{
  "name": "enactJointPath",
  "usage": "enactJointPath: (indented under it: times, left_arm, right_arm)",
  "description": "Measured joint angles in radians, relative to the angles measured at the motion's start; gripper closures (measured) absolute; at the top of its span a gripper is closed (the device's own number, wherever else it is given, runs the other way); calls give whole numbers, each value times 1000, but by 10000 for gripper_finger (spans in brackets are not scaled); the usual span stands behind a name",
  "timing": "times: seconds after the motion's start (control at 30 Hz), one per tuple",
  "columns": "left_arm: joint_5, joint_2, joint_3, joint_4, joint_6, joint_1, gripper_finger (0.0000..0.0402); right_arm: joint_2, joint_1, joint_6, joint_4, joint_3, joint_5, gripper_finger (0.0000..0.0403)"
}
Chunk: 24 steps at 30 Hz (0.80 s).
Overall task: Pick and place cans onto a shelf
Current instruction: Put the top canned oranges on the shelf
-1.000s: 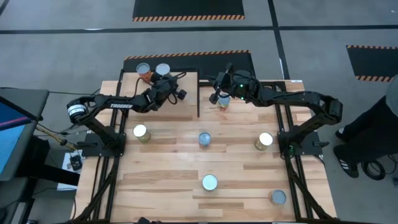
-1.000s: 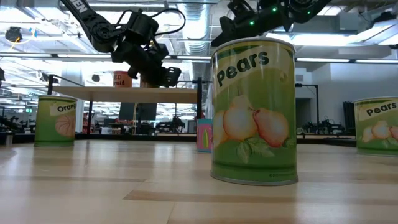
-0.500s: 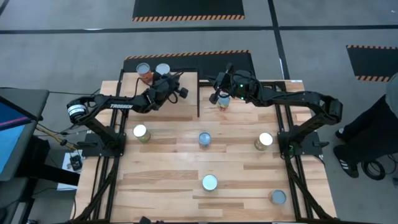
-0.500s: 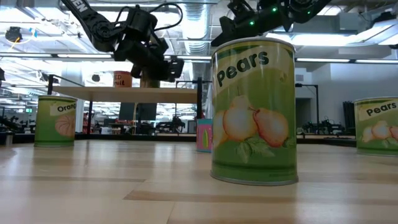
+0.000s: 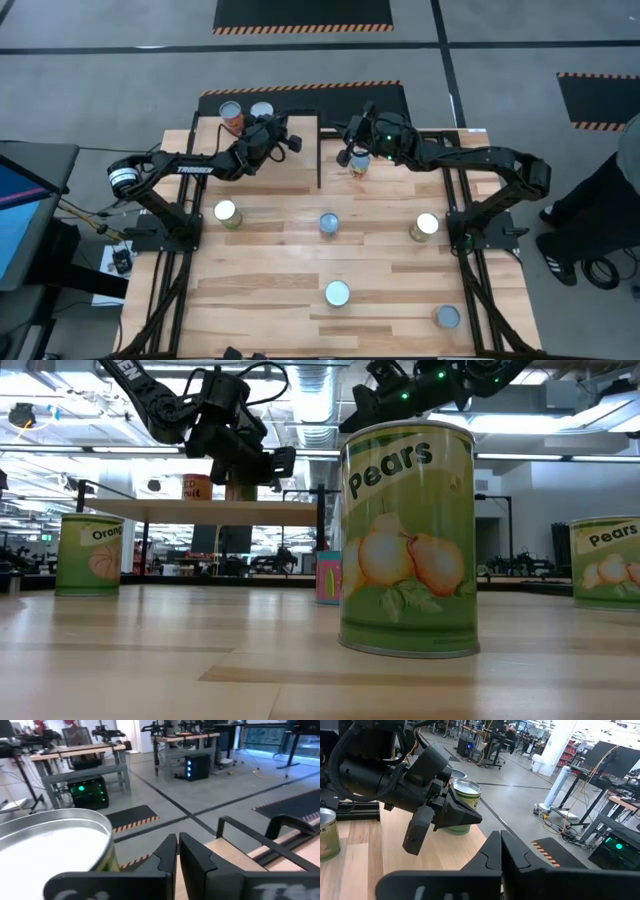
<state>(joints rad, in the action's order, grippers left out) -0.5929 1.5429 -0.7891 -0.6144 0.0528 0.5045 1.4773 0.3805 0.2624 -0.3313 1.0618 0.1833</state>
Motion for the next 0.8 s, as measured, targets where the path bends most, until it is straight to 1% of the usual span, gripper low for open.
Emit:
enactJointPath:
  times: [0.1,0.2,0.33,0.4,0.53,0.6,0.7,0.8]
  left_arm:
    - [19,0,0,-2,0,0,391]
    - [98,0,-3,-5,0,0,391]
    - [125,33,-43,26,-7,-18,391]
    - [113,60,-79,57,-20,-39,391]
    - [5,84,-106,70,-51,-73,391]
    - [-20,83,-108,64,-50,-81,391]
    - [-17,73,-108,56,-35,-88,391]
    - [31,72,-109,47,-25,-92,391]
  right_arm:
    - [0,0,1,0,0,0,398]
    - [0,0,5,0,0,0,398]
    - [0,0,5,0,0,0,394]
    - [0,0,6,0,0,0,396]
    - [0,0,8,2,0,-1,398]
    - [0,0,8,2,0,-1,396]
    - [0,0,8,3,0,-1,394]
    - [0,0,9,14,0,-1,398]
